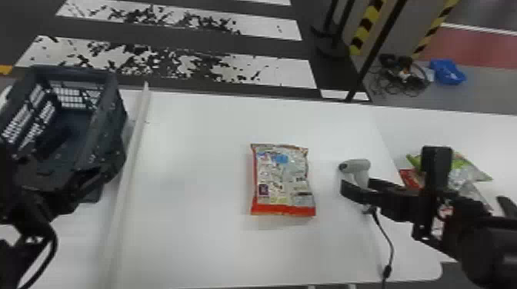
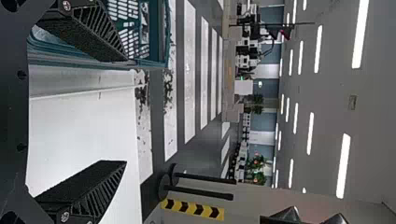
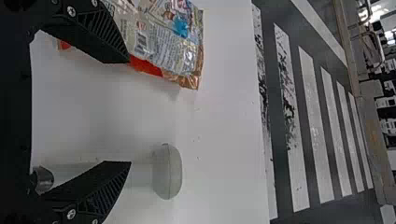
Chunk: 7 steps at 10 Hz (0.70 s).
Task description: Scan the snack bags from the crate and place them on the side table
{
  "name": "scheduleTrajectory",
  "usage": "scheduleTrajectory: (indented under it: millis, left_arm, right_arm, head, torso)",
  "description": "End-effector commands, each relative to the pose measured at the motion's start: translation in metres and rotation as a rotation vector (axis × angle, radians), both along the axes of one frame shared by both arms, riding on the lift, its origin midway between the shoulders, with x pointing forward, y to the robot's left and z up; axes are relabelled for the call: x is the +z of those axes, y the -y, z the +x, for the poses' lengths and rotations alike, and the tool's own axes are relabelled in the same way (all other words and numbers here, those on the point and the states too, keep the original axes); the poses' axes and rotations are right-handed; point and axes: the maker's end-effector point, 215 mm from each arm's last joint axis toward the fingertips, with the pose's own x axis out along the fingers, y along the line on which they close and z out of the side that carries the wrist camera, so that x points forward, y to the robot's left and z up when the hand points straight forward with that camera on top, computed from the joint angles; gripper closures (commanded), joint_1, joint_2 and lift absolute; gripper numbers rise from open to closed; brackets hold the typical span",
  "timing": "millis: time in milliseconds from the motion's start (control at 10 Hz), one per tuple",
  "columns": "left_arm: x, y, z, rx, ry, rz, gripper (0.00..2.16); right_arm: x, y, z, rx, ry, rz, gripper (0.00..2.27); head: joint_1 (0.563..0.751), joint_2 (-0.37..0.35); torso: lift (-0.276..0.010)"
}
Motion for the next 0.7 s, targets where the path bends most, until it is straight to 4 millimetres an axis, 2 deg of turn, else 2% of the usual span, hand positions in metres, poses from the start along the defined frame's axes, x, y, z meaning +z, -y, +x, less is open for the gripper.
scheduleTrajectory:
  millis: [0, 400, 600]
  left_arm:
    - [0.001, 0.001, 0.001, 0.002, 0.003, -0.004, 0.09]
    - [0.000, 0.002, 0.000, -0.001, -0.002, -0.007, 0.09]
    - [-0.001, 0.001, -0.002, 0.001, -0.003, -0.005, 0.09]
  right_arm:
    - [-0.003, -0.025, -0.008, 0.028, -0.032, 0.090, 0.12]
    - [-0.022, -0.067, -0.019, 0.082, -0.140, 0.205, 0.12]
    - [-0.033, -0.082, -0.018, 0.106, -0.173, 0.230, 0.12]
  head:
    - [0.695, -0.132]
    - [0.695, -0.069]
    - [0.695, -0.041]
  torso:
    - [-0.094]
    - [-0.094]
    - [-0.094]
